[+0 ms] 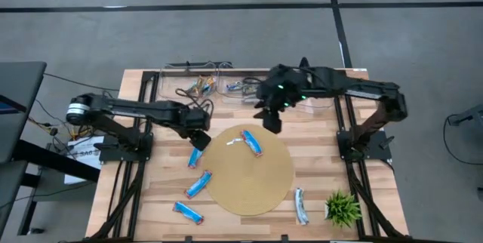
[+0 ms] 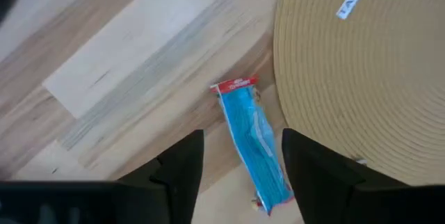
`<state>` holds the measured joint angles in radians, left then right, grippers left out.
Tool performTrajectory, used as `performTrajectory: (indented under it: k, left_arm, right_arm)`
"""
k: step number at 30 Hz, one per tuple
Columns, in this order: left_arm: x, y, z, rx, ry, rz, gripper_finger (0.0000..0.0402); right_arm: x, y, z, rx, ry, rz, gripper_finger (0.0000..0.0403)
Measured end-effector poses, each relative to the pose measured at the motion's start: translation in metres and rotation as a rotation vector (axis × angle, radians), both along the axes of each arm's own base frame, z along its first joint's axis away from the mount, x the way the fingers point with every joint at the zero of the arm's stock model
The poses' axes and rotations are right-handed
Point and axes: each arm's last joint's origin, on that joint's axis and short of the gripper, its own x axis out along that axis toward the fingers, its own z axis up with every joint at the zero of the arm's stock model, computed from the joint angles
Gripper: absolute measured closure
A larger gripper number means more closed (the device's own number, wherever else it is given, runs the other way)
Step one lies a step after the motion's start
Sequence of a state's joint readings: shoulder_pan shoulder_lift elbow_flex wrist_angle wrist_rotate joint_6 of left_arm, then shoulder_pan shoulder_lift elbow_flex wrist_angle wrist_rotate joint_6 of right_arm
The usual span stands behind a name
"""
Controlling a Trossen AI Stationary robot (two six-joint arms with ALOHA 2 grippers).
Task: Pick and place Granola Bars by type
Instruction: Put the red granola bar into the center transparent bin
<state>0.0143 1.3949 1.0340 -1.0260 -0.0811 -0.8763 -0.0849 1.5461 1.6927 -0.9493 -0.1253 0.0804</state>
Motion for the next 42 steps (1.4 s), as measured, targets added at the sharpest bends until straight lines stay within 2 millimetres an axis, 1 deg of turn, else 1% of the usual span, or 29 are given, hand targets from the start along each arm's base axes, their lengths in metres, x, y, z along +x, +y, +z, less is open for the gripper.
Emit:
performTrajectory:
  k: [3, 7, 11, 15, 17, 20, 22, 27, 29, 34, 36, 38, 42]
  left_arm:
    - [0.010, -0.005, -0.011, 0.005, 0.011, -0.018, 0.0200]
    - [0.018, -0.010, -0.018, -0.012, -0.001, -0.014, 0.0193]
    - [0.017, -0.011, -0.022, -0.038, 0.039, 0.031, 0.0193]
    - [0.012, -0.011, -0.030, -0.064, 0.071, 0.080, 0.0193]
    - [0.007, -0.013, -0.039, -0.106, 0.098, 0.099, 0.0193]
    - [0.003, -0.016, -0.057, -0.167, 0.126, 0.117, 0.0193]
    - [0.001, -0.018, -0.063, -0.171, 0.121, 0.113, 0.0193]
    - [0.009, -0.022, -0.074, -0.177, 0.079, 0.117, 0.0193]
    - [0.011, -0.024, -0.082, -0.185, 0.109, 0.120, 0.0193]
    - [0.015, -0.031, -0.098, -0.212, 0.172, 0.102, 0.0193]
    - [0.016, -0.033, -0.100, -0.211, 0.172, 0.108, 0.0196]
    - [0.016, -0.035, -0.100, -0.197, 0.166, 0.113, 0.0207]
    - [0.018, -0.035, -0.096, -0.184, 0.147, 0.123, 0.0252]
  right_arm:
    - [-0.023, 0.010, -0.008, 0.017, -0.074, -0.022, 0.0238]
    - [-0.058, 0.018, -0.028, 0.079, -0.144, -0.060, 0.0242]
    - [-0.084, 0.023, -0.048, 0.142, -0.182, -0.095, 0.0245]
    - [-0.101, 0.028, -0.062, 0.156, -0.192, -0.112, 0.0248]
    - [-0.106, 0.030, -0.064, 0.148, -0.202, -0.109, 0.0250]
    - [-0.113, 0.034, -0.066, 0.138, -0.200, -0.103, 0.0251]
    - [-0.115, 0.036, -0.065, 0.124, -0.203, -0.104, 0.0250]
    - [-0.120, 0.037, -0.066, 0.108, -0.179, -0.103, 0.0251]
    - [-0.122, 0.037, -0.069, 0.104, -0.147, -0.105, 0.0253]
    - [-0.122, 0.037, -0.069, 0.105, -0.151, -0.106, 0.0259]
    - [-0.122, 0.037, -0.069, 0.105, -0.150, -0.105, 0.0261]
    - [-0.122, 0.037, -0.069, 0.105, -0.150, -0.105, 0.0264]
    - [-0.122, 0.037, -0.069, 0.105, -0.150, -0.105, 0.0269]
